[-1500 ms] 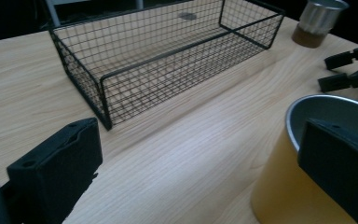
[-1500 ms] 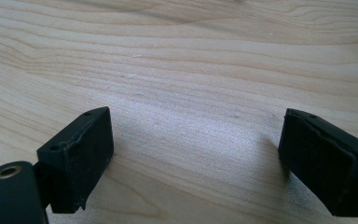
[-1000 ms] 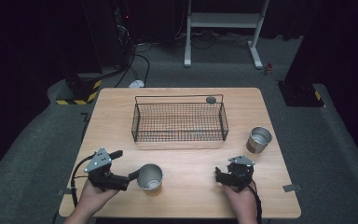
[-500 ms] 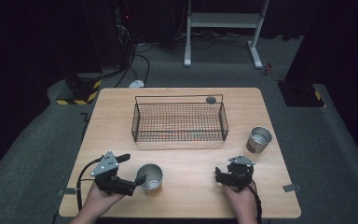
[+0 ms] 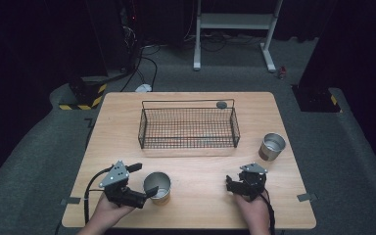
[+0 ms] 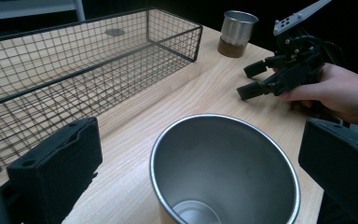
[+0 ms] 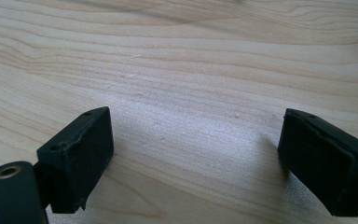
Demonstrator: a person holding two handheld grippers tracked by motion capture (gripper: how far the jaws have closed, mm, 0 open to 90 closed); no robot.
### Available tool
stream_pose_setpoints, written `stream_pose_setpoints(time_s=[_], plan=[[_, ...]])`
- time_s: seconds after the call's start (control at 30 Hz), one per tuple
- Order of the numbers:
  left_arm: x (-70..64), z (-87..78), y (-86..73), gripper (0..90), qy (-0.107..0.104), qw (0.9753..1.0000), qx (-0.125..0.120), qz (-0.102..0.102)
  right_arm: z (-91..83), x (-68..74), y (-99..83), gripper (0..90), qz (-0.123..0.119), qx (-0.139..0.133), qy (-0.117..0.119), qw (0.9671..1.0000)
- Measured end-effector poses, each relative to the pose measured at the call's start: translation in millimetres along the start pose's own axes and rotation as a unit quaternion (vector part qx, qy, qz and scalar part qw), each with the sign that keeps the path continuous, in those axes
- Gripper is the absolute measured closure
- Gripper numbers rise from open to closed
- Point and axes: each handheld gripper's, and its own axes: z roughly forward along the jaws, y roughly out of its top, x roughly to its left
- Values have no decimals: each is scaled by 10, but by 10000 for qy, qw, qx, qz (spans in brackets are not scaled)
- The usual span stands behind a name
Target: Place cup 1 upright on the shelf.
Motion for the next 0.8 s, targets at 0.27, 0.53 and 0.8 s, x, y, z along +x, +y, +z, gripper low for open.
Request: stream_pose_setpoints(time_s=[0.27, 0.53, 0.8], plan=[[-47, 72, -22, 0, -107, 9999, 33, 87, 3, -2, 2, 104, -30, -10, 2, 10000], [-93, 141, -68, 0, -141, 9997, 93, 177, 2, 0, 1, 106, -37, -9, -14, 10000], [-105, 179, -109, 0, -182, 9997, 95, 140, 2, 1, 1, 106, -35, -13, -21, 10000]])
